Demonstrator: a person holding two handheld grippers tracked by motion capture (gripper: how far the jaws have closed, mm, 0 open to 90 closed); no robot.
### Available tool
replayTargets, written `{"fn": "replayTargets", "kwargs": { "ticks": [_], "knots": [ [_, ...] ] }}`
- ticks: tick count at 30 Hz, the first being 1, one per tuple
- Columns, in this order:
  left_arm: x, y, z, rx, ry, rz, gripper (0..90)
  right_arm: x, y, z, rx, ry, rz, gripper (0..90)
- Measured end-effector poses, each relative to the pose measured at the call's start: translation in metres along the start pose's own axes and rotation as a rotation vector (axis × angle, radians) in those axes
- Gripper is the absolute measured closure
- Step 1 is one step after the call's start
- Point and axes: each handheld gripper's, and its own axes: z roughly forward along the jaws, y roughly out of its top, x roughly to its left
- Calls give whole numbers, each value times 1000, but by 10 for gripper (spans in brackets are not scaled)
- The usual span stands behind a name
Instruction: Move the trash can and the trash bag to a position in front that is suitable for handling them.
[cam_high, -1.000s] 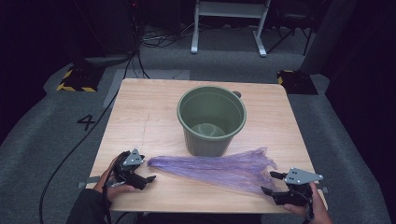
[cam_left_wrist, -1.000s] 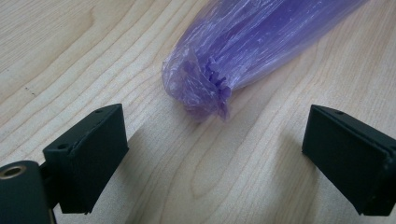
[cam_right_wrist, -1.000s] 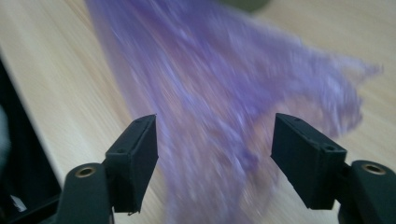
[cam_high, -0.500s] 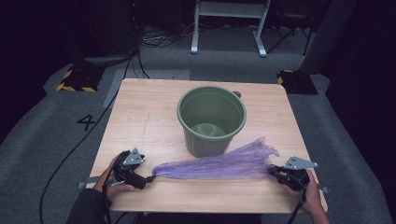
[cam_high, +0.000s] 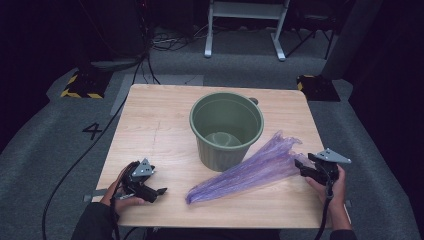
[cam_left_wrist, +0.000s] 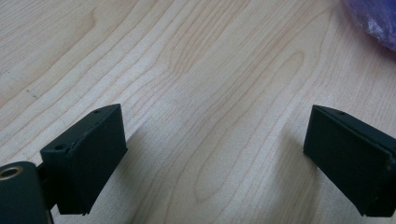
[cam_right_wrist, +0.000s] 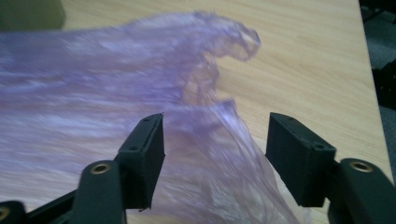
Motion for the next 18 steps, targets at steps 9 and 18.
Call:
{"fn": "replayTargets", "kwargs": {
  "ticks": [9, 18],
  "knots": [
    [0, 0, 0, 0, 2, -3, 54, 52, 13, -17, -107, 125, 14, 356],
    [-1, 2, 2, 3, 12, -6, 55, 112, 11, 27, 14, 219, -95, 257]
  ]
}}
